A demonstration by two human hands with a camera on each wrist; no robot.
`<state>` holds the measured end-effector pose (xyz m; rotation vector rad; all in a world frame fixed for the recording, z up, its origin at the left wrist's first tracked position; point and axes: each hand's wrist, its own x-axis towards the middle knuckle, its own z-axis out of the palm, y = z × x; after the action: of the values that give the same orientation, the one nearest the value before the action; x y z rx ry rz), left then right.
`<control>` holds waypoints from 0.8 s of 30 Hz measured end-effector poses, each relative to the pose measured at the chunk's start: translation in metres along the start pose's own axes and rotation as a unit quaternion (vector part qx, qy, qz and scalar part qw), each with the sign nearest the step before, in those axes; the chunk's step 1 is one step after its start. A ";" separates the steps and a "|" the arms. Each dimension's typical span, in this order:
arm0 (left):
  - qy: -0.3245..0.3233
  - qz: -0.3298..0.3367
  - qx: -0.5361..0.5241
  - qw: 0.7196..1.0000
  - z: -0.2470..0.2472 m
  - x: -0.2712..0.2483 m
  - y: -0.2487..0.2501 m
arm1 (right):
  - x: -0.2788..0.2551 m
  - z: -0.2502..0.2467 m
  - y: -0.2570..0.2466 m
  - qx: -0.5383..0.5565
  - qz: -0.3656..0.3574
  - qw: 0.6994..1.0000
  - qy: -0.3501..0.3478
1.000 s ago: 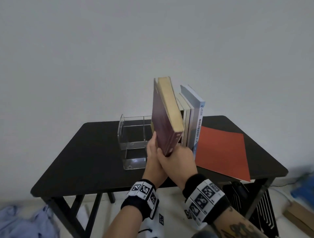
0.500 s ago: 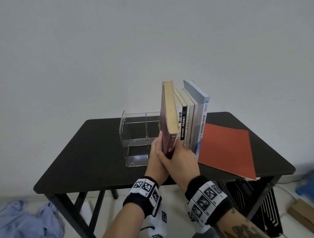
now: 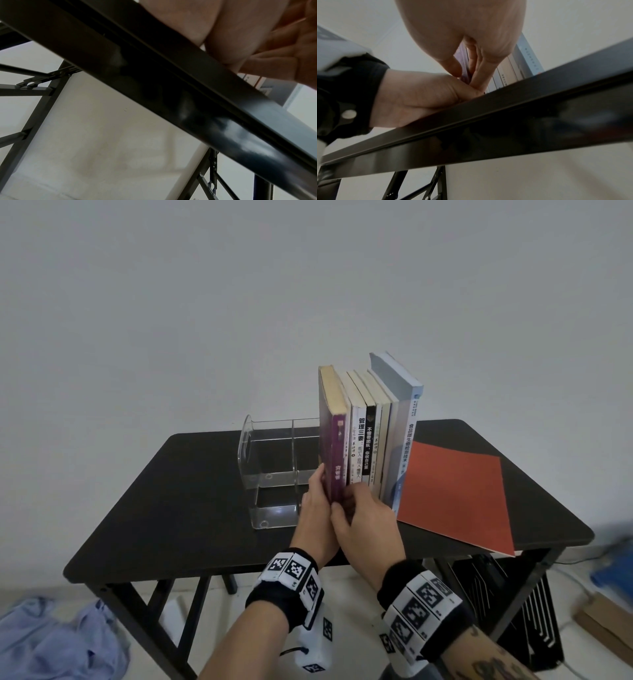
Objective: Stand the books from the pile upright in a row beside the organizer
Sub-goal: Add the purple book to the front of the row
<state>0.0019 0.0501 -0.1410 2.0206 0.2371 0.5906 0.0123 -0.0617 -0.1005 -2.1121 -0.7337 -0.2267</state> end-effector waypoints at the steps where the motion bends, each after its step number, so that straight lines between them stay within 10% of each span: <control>1: -0.001 -0.004 0.000 1.000 0.000 0.000 0.002 | 0.001 0.001 0.001 -0.006 -0.001 1.000 0.000; 24: -0.033 -0.026 -0.026 0.999 -0.005 -0.005 0.016 | -0.004 -0.006 0.019 -0.112 0.020 0.991 -0.074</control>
<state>-0.0065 0.0441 -0.1267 1.9752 0.2314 0.4917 0.0206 -0.0767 -0.1110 -2.3744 -0.7812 -0.1370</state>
